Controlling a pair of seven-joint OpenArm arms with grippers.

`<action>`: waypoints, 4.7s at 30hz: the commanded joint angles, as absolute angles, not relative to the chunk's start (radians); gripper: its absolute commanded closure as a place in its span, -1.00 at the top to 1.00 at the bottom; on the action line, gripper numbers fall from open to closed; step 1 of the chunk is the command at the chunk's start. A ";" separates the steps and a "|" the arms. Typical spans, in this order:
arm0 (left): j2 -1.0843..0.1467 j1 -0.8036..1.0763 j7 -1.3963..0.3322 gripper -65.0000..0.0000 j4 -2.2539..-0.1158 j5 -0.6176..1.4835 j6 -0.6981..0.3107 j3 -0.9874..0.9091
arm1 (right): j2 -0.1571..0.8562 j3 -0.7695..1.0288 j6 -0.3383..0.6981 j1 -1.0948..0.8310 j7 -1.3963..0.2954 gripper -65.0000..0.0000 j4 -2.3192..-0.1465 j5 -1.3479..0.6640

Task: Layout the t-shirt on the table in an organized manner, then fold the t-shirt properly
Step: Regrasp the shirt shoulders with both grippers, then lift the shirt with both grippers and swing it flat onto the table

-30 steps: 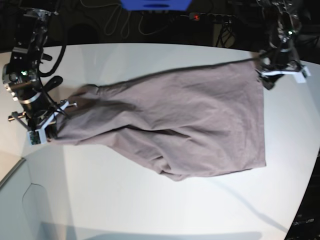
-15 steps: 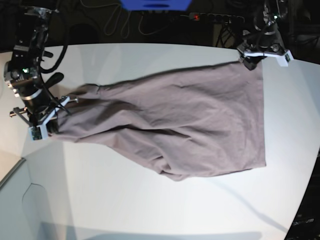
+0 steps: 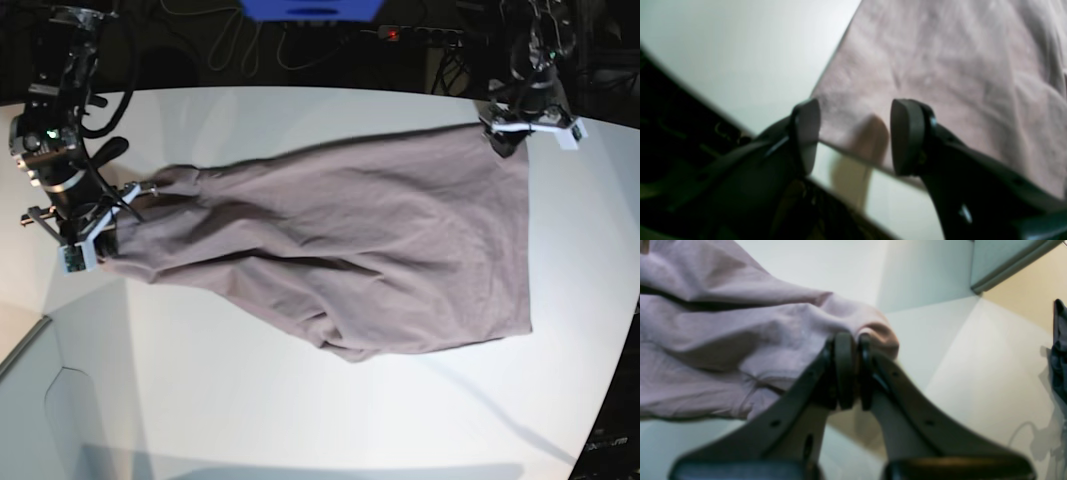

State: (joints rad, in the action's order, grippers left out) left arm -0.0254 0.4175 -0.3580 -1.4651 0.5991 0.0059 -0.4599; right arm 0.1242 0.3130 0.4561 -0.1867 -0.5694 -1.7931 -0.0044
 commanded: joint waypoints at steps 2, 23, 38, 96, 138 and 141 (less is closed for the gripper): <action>-0.030 0.409 -0.363 0.01 -1.465 0.602 0.012 -0.461 | 0.133 0.315 0.466 -0.177 -0.544 -1.00 -1.813 -0.013; -0.031 0.395 -0.371 0.01 -1.411 0.602 0.007 -0.473 | 0.110 0.315 0.466 -0.177 -0.544 -1.00 -1.811 -0.012; -0.068 0.358 -0.371 -1.00 -1.369 0.604 0.004 -0.449 | 0.220 0.124 0.466 0.016 -0.544 -0.32 -1.570 -0.007; -0.105 0.340 -0.371 -1.00 -1.511 0.611 0.004 -0.449 | 0.160 0.414 0.467 -0.481 -0.443 -1.00 -1.653 -0.008; -0.097 -1.244 -0.552 -1.00 -0.823 0.610 0.012 -0.067 | 0.412 0.213 0.621 1.244 -0.605 -1.00 -1.061 -0.007; -0.097 -1.290 -0.545 -1.00 -0.817 0.610 0.008 -0.067 | 0.415 0.188 0.616 1.306 -0.559 -1.00 -1.041 -0.007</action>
State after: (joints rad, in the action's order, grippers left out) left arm -0.0933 -1.2530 -0.5632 -0.8051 0.6086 0.0124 -0.0639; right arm 0.4152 0.1902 0.6247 1.2831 -0.5781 -1.0321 0.0101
